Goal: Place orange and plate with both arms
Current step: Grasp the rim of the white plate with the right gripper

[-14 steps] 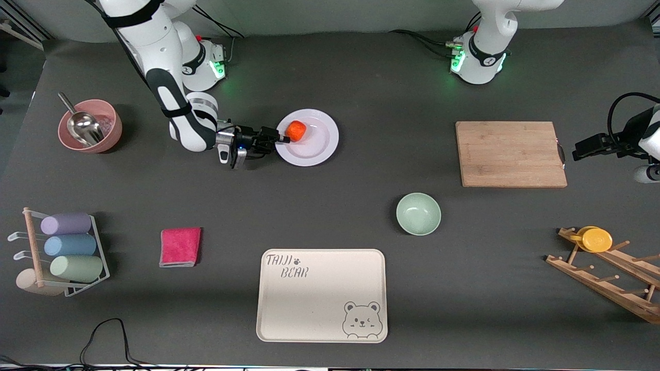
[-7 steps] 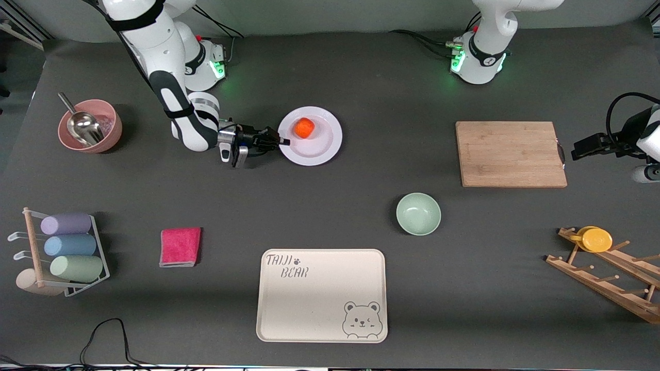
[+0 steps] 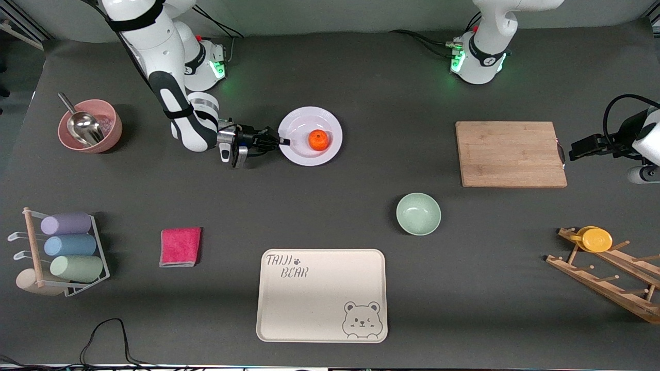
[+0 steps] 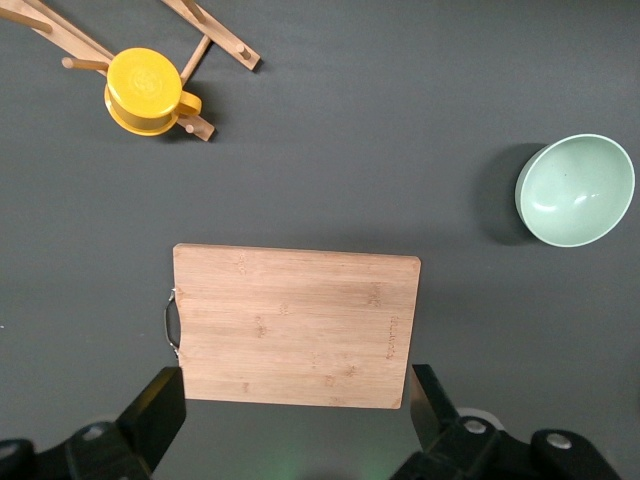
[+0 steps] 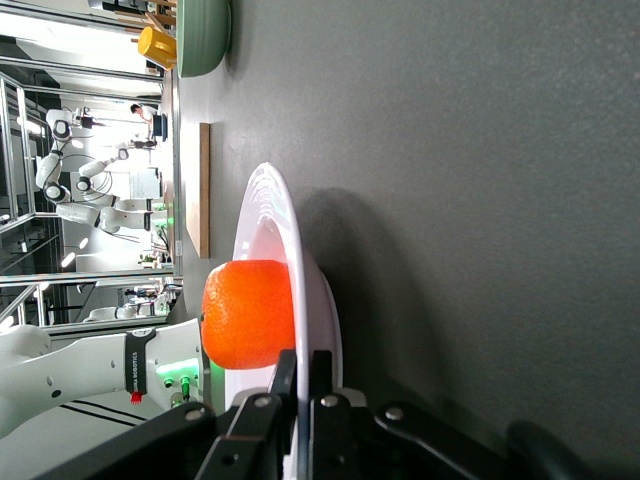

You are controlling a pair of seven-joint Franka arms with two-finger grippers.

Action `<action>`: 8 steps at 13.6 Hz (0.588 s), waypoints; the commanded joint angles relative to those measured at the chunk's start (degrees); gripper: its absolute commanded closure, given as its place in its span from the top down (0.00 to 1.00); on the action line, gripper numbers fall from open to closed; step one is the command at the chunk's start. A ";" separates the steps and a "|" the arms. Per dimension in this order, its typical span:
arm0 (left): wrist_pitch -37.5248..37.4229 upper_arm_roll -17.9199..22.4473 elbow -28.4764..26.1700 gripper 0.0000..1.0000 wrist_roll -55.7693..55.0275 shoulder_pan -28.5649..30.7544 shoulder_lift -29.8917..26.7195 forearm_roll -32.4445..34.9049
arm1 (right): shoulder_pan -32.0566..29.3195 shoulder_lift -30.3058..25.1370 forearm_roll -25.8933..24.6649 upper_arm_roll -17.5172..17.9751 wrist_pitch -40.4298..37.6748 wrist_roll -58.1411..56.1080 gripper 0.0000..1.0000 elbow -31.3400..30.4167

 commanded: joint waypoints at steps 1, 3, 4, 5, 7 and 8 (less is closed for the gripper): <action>0.31 0.39 -1.12 1.00 0.67 -0.82 -1.30 0.85 | -0.79 -0.59 1.44 -0.57 -3.22 0.39 0.00 1.30; 0.48 0.30 -1.12 1.00 0.67 -0.99 -1.30 0.85 | -1.94 -1.65 0.65 -0.57 -3.85 5.39 0.00 3.66; 0.49 0.21 -1.12 1.00 0.58 -0.99 -1.48 0.85 | -1.94 -2.35 -0.57 -0.83 -3.85 8.37 0.00 5.33; 0.49 0.21 -1.12 1.00 0.58 -0.99 -1.65 0.85 | -2.20 -2.79 -2.76 -1.96 -3.85 12.32 0.00 7.87; 1.10 0.21 -1.12 1.00 0.58 -1.60 -1.39 0.85 | -2.12 -3.06 -7.51 -4.07 -3.85 21.72 0.00 14.28; 1.45 0.21 -1.12 1.00 0.58 -1.69 -1.22 0.85 | -2.20 -2.97 -10.14 -4.61 -3.85 26.81 0.00 18.05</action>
